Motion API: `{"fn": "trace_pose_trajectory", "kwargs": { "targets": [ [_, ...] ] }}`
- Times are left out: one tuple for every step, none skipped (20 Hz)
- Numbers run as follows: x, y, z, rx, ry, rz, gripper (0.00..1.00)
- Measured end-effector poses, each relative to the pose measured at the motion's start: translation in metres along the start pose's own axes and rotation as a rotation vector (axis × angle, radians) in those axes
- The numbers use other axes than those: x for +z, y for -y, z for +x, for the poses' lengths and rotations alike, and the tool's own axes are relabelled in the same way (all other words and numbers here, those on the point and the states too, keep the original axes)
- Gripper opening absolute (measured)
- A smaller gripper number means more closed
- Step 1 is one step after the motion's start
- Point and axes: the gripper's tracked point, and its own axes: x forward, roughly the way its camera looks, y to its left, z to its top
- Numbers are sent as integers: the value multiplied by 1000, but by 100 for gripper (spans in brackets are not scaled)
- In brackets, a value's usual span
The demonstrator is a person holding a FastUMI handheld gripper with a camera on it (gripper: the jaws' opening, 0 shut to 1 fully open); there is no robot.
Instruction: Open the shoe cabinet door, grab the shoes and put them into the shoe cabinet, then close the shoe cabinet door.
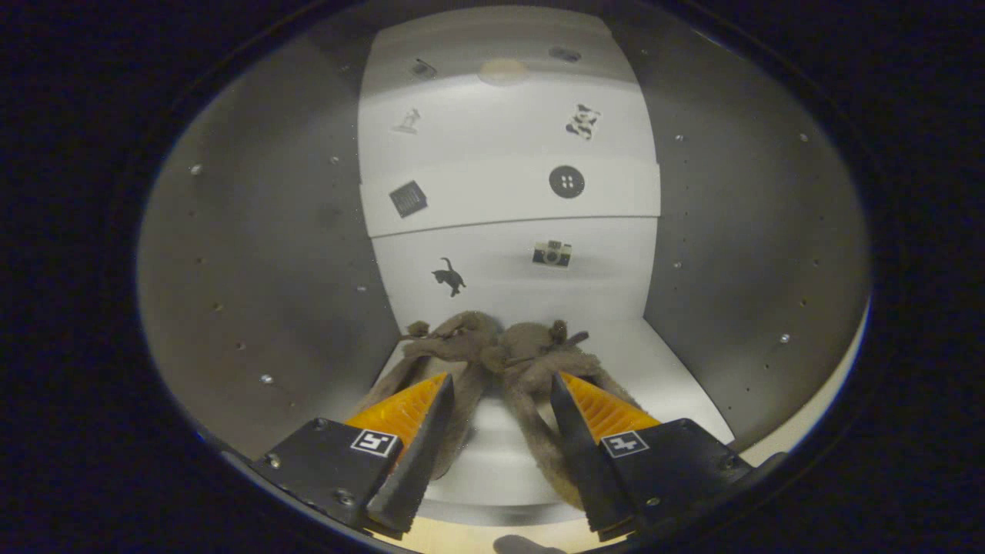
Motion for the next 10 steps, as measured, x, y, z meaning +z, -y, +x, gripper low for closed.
{"fn": "trace_pose_trajectory", "kwargs": {
  "targets": [
    [2, -1, -11, -2, 23, -13, 82],
    [2, -2, -23, 0, 40, -27, 82],
    [2, -4, -36, 4, 57, -36, 87],
    [4, -4, -50, 7, 74, -36, 92],
    [4, -5, -64, 11, 91, -40, 97],
    [5, -5, -80, 17, 111, -43, 97],
    [6, -4, -97, 21, 138, -43, 98],
    [6, -3, -114, 31, 158, -44, 97],
    [4, -6, -134, 55, 175, -35, 97],
    [0, -11, -153, 88, 176, -25, 97]
  ]
}}
